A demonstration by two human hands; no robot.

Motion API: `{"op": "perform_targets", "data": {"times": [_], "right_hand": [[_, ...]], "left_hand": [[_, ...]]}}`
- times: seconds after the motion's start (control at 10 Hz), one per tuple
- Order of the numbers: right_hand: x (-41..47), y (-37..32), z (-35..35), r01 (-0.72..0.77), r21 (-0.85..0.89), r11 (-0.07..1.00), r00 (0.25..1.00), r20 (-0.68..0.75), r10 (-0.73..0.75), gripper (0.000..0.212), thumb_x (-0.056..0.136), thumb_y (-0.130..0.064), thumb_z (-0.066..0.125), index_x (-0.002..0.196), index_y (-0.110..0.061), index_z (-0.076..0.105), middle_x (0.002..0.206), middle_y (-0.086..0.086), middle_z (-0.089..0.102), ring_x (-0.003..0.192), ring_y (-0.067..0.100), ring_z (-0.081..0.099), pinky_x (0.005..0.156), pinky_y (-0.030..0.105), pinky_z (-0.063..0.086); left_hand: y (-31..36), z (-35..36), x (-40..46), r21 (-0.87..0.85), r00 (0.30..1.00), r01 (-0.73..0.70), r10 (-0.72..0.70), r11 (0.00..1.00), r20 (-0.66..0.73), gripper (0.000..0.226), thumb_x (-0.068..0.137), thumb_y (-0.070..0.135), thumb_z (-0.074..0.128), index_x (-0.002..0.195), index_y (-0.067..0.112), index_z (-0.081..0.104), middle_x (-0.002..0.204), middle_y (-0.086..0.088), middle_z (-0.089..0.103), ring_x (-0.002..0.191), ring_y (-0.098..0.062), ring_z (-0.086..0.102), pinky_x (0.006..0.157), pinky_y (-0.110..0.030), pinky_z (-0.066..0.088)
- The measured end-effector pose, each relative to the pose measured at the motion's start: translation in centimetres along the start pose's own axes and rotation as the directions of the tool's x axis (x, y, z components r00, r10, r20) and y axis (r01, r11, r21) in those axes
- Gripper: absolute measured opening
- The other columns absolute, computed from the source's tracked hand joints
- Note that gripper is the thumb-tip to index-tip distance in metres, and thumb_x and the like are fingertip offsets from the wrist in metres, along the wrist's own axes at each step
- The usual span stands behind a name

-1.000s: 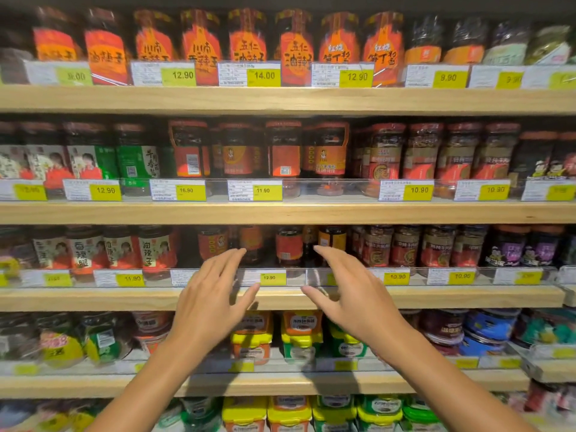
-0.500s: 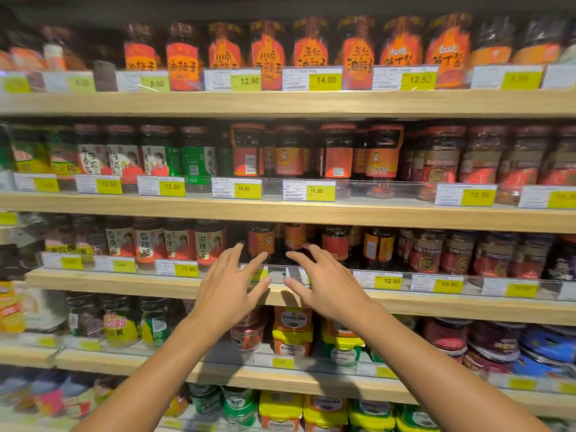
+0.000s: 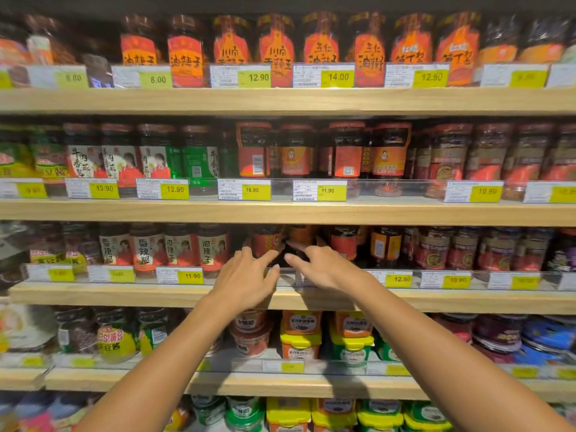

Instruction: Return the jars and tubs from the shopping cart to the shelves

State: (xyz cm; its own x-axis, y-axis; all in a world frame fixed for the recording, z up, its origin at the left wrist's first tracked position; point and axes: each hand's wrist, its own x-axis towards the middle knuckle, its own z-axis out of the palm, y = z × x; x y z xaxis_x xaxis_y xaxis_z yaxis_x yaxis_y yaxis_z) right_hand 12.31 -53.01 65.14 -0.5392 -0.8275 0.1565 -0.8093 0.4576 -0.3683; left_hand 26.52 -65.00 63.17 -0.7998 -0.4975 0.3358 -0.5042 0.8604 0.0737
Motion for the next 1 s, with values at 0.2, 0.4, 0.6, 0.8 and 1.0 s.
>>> {"op": "perform_targets", "data": {"times": [0.2,0.4,0.6,0.8,1.0], "right_hand": [[1.8,-1.9,0.2,-0.075,-0.067,0.995,0.994,0.072,0.080,0.058,0.107,-0.044,0.025,0.140,-0.006,0.053,0.140,0.023,0.056,0.128,0.036,0.052,0.099,0.037,0.041],[2.6,-2.3,0.7,-0.150,-0.122,0.981,0.979,0.119,0.164,0.059,0.107,-0.039,0.021,0.133,-0.001,0.058,0.143,0.024,0.053,0.128,0.036,0.052,0.099,0.038,0.040],[1.4,-2.2,1.6,-0.094,-0.149,0.984,0.995,-0.035,0.090,0.075,0.101,-0.064,0.023,0.115,-0.005,0.068,0.121,0.019,0.067,0.110,0.037,0.060,0.088,0.041,0.047],[-1.7,-2.0,0.9,0.030,-0.221,0.975,0.995,-0.083,-0.050,0.080,0.094,-0.076,0.024,0.154,-0.024,0.036,0.137,0.022,0.056,0.128,0.041,0.050,0.098,0.047,0.046],[-5.6,-0.4,-1.9,0.152,-0.347,0.925,0.962,-0.163,-0.219,0.066,0.096,-0.071,0.030,0.150,-0.032,0.037,0.145,0.004,0.049,0.132,0.026,0.048,0.099,0.042,0.047]], "left_hand": [[-0.3,-0.7,0.8,0.001,0.999,-0.021,0.021,1.000,0.027,0.049,0.100,0.038,0.035,0.149,0.035,0.036,0.127,-0.024,0.052,0.120,-0.040,0.051,0.093,-0.042,0.044],[-0.9,-0.8,0.6,0.030,1.000,-0.018,0.018,0.999,0.003,0.049,0.101,0.039,0.032,0.149,0.033,0.036,0.125,-0.023,0.052,0.118,-0.039,0.051,0.088,-0.042,0.044],[-1.3,-0.6,0.4,0.031,1.000,-0.023,0.024,0.999,-0.020,0.048,0.103,0.038,0.027,0.151,0.036,0.033,0.125,-0.021,0.054,0.115,-0.038,0.054,0.088,-0.042,0.044],[-1.4,-0.8,-1.1,0.140,0.999,-0.034,0.038,0.990,-0.025,0.054,0.102,0.056,0.024,0.153,0.038,0.027,0.138,-0.017,0.050,0.124,-0.034,0.052,0.093,-0.042,0.045],[-3.1,-1.3,-3.6,0.116,0.942,-0.141,0.169,0.983,-0.289,0.057,0.094,0.057,0.036,0.138,0.028,0.056,0.133,0.002,0.062,0.117,-0.021,0.063,0.084,-0.037,0.057]]}}
